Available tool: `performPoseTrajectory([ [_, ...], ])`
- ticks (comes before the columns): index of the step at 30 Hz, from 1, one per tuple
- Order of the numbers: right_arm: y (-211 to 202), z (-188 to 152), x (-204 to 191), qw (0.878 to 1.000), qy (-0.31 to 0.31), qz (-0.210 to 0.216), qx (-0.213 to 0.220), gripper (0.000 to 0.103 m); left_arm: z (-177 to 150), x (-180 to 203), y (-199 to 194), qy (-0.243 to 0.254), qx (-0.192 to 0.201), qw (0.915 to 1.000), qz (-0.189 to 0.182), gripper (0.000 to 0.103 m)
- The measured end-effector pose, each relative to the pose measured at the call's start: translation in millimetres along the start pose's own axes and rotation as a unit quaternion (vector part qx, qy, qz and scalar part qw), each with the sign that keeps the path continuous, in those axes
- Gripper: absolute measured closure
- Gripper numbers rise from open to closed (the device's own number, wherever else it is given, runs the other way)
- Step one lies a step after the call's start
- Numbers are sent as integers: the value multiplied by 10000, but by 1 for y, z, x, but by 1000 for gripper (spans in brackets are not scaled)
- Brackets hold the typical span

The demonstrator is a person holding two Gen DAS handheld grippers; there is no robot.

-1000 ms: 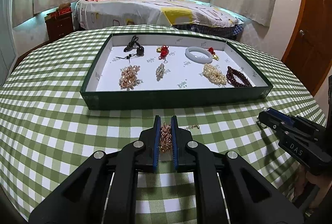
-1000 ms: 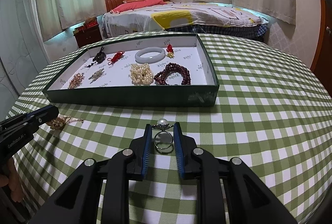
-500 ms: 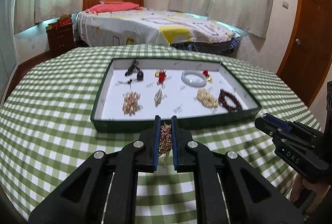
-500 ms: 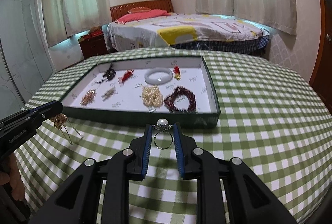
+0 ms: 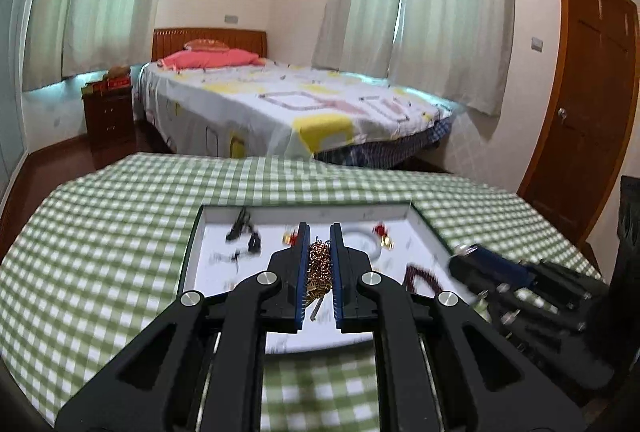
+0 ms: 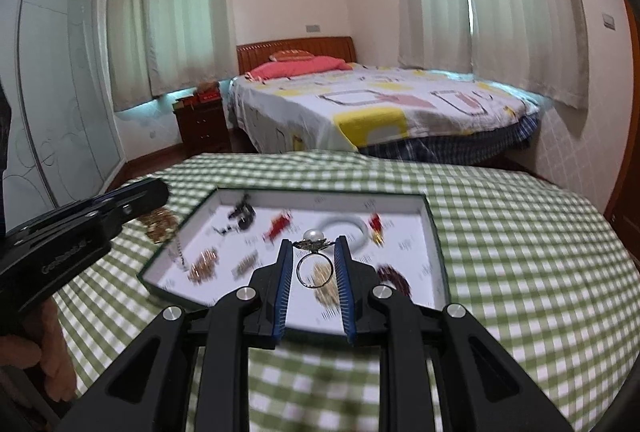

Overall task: Organize jewelry
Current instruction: 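Carry the gold chain into the box with left tool while right tool releases the pearl ring there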

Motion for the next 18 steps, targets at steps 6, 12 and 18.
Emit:
performPoseTrajectory([
  [6, 26, 6, -16, 9998, -105, 170, -55, 81, -2, -8, 35, -29, -176, 9998, 47, 93],
  [12, 68, -15, -20, 9979, -175, 262, -569, 81, -32, -28, 70, -118, -642, 9977, 202, 93],
  [18, 95, -28, -26, 9941, -195, 295, -1029, 81, -53, -42, 94, -199, -1023, 9942, 248, 93],
])
Point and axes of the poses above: each gripper's, at about its wrist camera, not at the fingertips, and y roughly the way its jaws point, x to its right, z to its top, the point moved 1 cm from there along y, roughly the way its jaws point, and after that the axes turned 8 degrees about -z, right-handed, at the moved point
